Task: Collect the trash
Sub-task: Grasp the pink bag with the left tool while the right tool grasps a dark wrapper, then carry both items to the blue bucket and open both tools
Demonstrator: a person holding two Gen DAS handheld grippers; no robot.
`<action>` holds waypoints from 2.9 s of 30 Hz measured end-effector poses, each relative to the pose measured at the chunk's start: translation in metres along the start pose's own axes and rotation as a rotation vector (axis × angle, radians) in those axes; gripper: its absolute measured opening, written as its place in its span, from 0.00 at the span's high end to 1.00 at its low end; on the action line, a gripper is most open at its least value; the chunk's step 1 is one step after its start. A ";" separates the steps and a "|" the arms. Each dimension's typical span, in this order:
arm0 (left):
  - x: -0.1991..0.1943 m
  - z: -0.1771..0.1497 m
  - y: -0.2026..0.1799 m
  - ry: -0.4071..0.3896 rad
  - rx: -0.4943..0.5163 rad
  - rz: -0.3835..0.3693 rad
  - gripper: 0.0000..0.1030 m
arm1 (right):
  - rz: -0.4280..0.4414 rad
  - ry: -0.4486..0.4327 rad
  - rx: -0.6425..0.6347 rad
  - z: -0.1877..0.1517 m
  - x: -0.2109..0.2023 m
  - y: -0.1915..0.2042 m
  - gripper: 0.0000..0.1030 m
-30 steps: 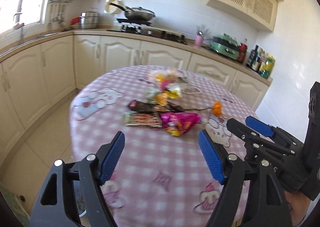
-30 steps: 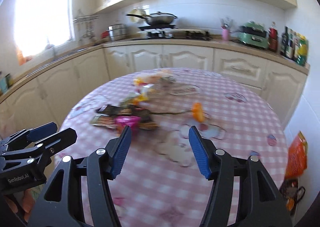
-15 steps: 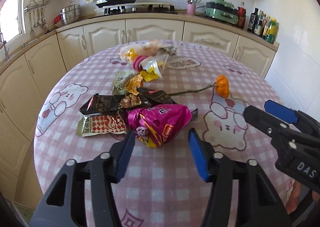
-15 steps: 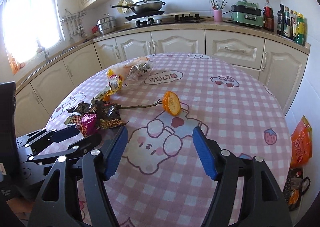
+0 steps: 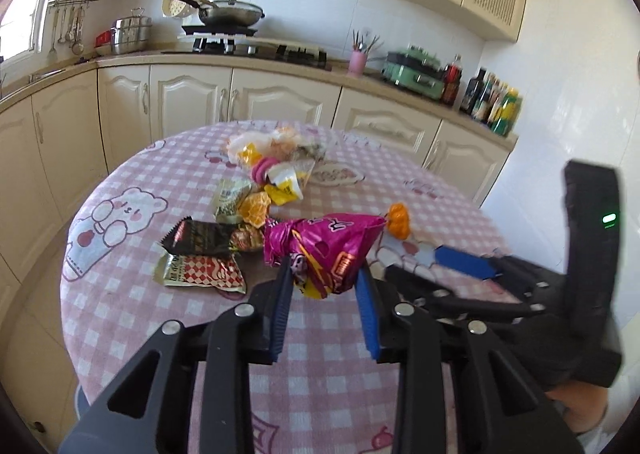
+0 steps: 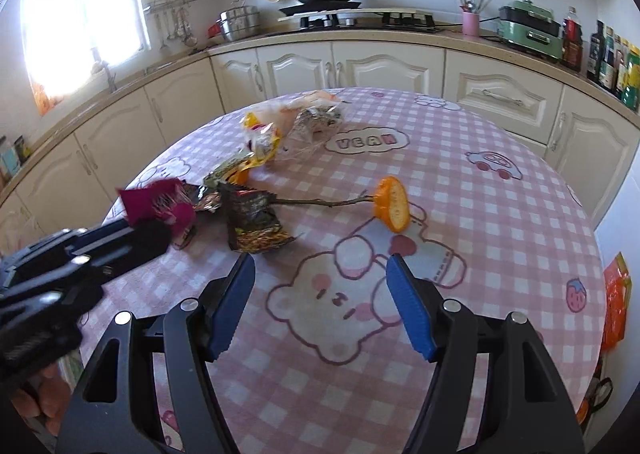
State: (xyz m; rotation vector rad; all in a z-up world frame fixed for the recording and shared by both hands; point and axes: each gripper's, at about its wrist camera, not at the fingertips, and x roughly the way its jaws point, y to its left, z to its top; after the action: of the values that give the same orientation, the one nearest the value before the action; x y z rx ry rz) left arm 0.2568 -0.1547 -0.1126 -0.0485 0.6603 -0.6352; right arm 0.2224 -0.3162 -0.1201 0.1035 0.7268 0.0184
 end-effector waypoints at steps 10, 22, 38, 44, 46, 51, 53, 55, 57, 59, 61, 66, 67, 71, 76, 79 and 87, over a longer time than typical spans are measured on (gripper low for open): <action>-0.043 -0.003 0.031 -0.095 -0.062 0.046 0.71 | 0.000 0.104 -0.110 0.026 0.046 0.040 0.38; -0.081 -0.020 0.074 -0.140 -0.123 0.120 0.71 | 0.009 0.027 -0.124 0.020 0.017 0.065 0.88; -0.136 -0.064 0.151 -0.173 -0.262 0.197 0.71 | 0.129 -0.040 -0.236 0.017 0.002 0.172 0.99; -0.142 -0.069 0.161 -0.197 -0.290 0.187 0.71 | 0.196 -0.069 -0.261 0.025 -0.011 0.197 0.99; -0.148 -0.074 0.171 -0.201 -0.311 0.208 0.71 | 0.243 -0.065 -0.275 0.027 -0.010 0.212 0.99; -0.166 -0.096 0.207 -0.189 -0.383 0.294 0.71 | 0.377 -0.027 -0.307 0.023 0.010 0.268 0.99; -0.172 -0.106 0.222 -0.175 -0.408 0.333 0.71 | 0.436 0.019 -0.314 0.017 0.029 0.294 0.99; -0.178 -0.118 0.241 -0.157 -0.443 0.374 0.71 | 0.473 0.054 -0.319 0.012 0.047 0.316 0.99; -0.179 -0.127 0.258 -0.142 -0.472 0.403 0.71 | 0.489 0.088 -0.326 0.005 0.065 0.336 0.99; -0.179 -0.137 0.274 -0.124 -0.498 0.426 0.71 | 0.506 0.128 -0.333 -0.004 0.086 0.356 0.99; -0.176 -0.146 0.291 -0.103 -0.524 0.442 0.71 | 0.522 0.154 -0.332 -0.010 0.101 0.371 0.99; -0.162 -0.163 0.327 -0.056 -0.567 0.463 0.71 | 0.539 0.194 -0.331 -0.020 0.134 0.396 0.95; -0.158 -0.165 0.331 -0.047 -0.569 0.468 0.71 | 0.533 0.197 -0.322 -0.021 0.139 0.397 0.95; -0.143 -0.172 0.346 -0.014 -0.582 0.465 0.71 | 0.508 0.209 -0.325 -0.026 0.153 0.399 0.91; -0.127 -0.171 0.354 0.017 -0.587 0.452 0.71 | 0.445 0.190 -0.342 -0.030 0.157 0.388 0.83; -0.120 -0.169 0.353 0.023 -0.583 0.442 0.71 | 0.399 0.165 -0.350 -0.033 0.156 0.382 0.72; -0.112 -0.158 0.346 0.027 -0.562 0.436 0.70 | 0.329 0.079 -0.356 -0.029 0.145 0.369 0.58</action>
State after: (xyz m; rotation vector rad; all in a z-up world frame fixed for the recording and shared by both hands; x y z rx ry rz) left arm 0.2812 0.2137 -0.2578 -0.4074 0.8293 -0.0179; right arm 0.3191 0.0610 -0.2004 -0.1199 0.7685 0.4670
